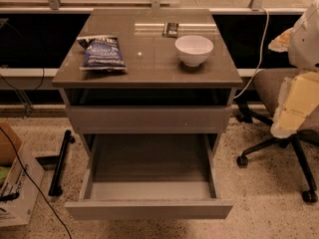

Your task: Close middle drawer

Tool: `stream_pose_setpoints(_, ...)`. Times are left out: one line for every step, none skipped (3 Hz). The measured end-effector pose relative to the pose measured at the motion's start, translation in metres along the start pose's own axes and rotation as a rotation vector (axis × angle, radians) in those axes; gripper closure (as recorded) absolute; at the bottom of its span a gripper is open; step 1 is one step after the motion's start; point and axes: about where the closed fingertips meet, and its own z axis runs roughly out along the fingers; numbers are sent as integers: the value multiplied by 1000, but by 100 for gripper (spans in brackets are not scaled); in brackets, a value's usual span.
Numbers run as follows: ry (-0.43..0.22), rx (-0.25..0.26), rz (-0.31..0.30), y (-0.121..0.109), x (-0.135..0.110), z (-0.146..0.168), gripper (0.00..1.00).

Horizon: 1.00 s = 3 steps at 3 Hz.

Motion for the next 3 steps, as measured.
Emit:
stream_pose_setpoints(0,0,0,0,0,0,0)
stream_pose_setpoints(26,-7,-37,5,-5,11,19)
stream_pose_setpoints(17,-27,-76,20,-4,35,42)
